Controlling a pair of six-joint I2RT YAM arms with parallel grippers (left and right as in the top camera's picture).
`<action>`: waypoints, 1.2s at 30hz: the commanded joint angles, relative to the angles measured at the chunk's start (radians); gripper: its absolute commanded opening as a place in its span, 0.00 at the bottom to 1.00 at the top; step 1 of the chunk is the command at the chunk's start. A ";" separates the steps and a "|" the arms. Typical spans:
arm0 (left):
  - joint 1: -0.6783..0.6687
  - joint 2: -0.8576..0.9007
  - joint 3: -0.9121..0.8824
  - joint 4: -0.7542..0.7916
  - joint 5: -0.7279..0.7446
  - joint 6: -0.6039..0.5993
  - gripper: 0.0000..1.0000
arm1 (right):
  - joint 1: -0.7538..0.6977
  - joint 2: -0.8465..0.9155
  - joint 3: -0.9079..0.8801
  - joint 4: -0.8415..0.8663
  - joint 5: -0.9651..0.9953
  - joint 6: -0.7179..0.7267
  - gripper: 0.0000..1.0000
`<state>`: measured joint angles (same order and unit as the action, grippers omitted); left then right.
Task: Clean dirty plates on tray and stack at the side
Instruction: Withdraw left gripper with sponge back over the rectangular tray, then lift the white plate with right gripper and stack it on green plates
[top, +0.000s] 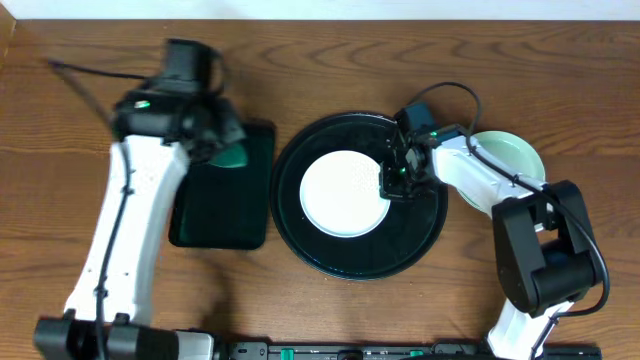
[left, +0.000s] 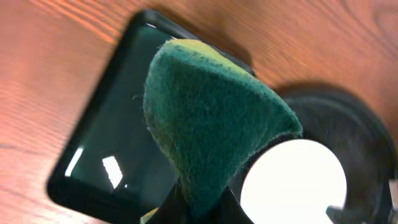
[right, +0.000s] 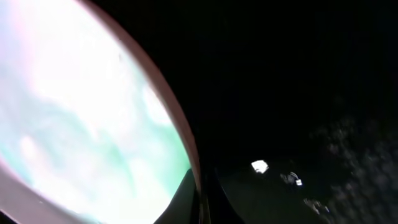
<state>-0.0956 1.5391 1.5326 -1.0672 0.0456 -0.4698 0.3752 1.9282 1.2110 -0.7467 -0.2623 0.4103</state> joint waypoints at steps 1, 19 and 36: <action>0.065 0.013 0.002 -0.012 0.004 0.032 0.07 | 0.057 -0.125 0.064 -0.080 0.289 -0.038 0.01; 0.084 0.047 -0.035 0.000 -0.005 0.032 0.07 | 0.512 -0.400 0.093 -0.156 1.425 -0.135 0.01; 0.084 0.047 -0.035 -0.001 -0.008 0.032 0.07 | 0.645 -0.400 0.093 -0.151 1.486 -0.174 0.01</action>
<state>-0.0139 1.5822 1.5112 -1.0676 0.0467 -0.4473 1.0306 1.5417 1.2953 -0.9001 1.3231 0.2169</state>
